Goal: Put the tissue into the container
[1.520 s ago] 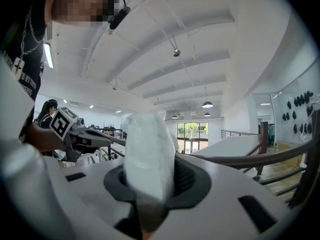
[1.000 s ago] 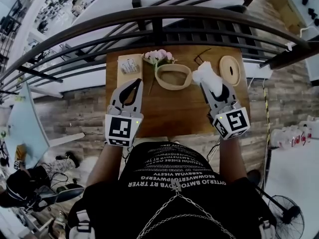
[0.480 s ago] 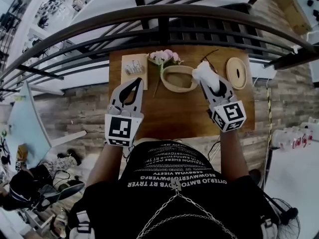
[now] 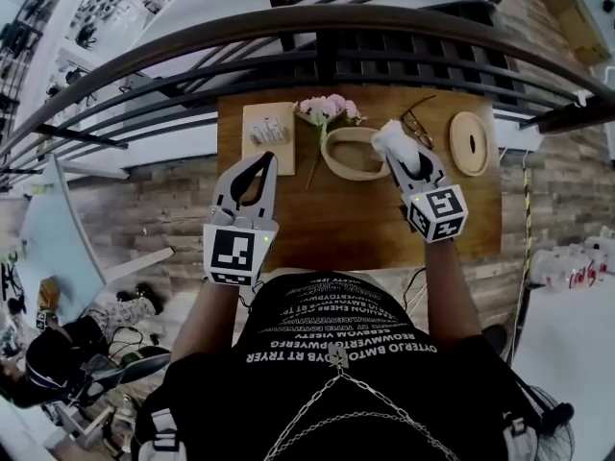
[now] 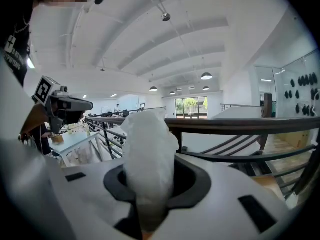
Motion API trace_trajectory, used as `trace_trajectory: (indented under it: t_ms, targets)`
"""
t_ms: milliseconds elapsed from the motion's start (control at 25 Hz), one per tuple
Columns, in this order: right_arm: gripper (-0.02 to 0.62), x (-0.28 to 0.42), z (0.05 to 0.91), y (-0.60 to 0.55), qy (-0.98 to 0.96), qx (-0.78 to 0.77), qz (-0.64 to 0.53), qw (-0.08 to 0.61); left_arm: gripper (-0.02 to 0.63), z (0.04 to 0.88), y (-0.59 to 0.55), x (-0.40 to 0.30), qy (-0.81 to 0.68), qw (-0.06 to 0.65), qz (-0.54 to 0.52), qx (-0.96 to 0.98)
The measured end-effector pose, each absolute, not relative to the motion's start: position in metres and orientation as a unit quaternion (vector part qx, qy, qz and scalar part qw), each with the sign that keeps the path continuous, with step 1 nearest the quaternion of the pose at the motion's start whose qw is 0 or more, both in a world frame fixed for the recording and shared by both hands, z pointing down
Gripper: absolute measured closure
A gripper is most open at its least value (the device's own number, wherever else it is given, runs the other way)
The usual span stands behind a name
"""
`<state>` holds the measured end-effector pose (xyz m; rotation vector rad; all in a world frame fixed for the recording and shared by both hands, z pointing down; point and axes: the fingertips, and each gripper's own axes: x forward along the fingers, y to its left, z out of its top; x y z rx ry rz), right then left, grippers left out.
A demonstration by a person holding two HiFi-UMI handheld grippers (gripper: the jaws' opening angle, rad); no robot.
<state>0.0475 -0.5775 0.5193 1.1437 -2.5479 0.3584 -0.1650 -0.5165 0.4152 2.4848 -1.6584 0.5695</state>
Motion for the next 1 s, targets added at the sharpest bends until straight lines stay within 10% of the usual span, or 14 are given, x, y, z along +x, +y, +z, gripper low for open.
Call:
trace_trajectory:
  t_ms: [1000]
  targets:
    - [0.480, 0.026, 0.703, -0.589, -0.851, 0.370, 0.224, 0.299, 0.581, 0.443, -0.517, -0.198, -0.552, 0.080, 0.201, 0.805]
